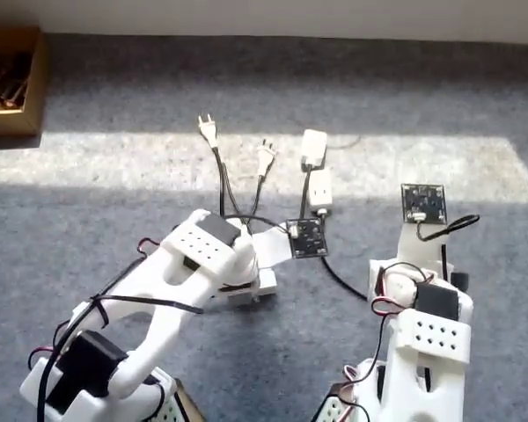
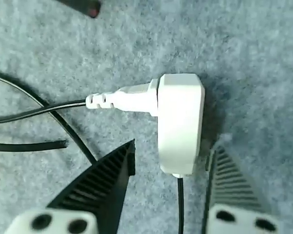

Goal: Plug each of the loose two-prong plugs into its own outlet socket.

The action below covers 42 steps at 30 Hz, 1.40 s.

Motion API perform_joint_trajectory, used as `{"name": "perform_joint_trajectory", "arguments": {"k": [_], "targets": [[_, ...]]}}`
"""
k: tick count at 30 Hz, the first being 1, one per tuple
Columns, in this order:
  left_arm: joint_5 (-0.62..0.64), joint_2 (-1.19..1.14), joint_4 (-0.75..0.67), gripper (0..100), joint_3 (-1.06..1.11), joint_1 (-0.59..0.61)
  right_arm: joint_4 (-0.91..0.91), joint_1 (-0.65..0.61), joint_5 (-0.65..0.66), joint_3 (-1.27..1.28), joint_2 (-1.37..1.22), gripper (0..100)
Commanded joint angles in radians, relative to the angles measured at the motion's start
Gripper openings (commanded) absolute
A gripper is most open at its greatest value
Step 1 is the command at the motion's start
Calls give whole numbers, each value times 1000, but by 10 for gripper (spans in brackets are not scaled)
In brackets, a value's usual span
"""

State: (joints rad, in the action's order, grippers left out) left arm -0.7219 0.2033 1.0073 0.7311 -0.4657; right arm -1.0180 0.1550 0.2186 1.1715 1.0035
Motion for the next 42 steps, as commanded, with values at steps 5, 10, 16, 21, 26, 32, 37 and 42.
{"name": "perform_joint_trajectory", "arguments": {"k": [5, 10, 16, 21, 26, 32, 37, 42], "targets": [[2, 5, -26, 134, -7, -93, 18, 10, 0, -1, 19, 450], [6, -7, -77, 299, 2, -99, 51, 8, -2, 15, 13, 450], [6, -145, -127, 325, -7, -110, 99, 10, -43, 48, 15, 450], [6, -185, -138, 236, -39, -108, 99, 8, -48, 50, 15, 450], [2, -185, 40, 113, -205, -50, 101, -25, -46, 51, 15, 450], [3, -186, 241, 112, -495, 140, 99, -45, -44, 53, 13, 450], [5, -196, 299, 112, -684, 441, 99, -45, -44, 53, 13, 450], [0, -211, 288, 112, -852, 874, 96, -48, -44, 53, 13, 450]]}}
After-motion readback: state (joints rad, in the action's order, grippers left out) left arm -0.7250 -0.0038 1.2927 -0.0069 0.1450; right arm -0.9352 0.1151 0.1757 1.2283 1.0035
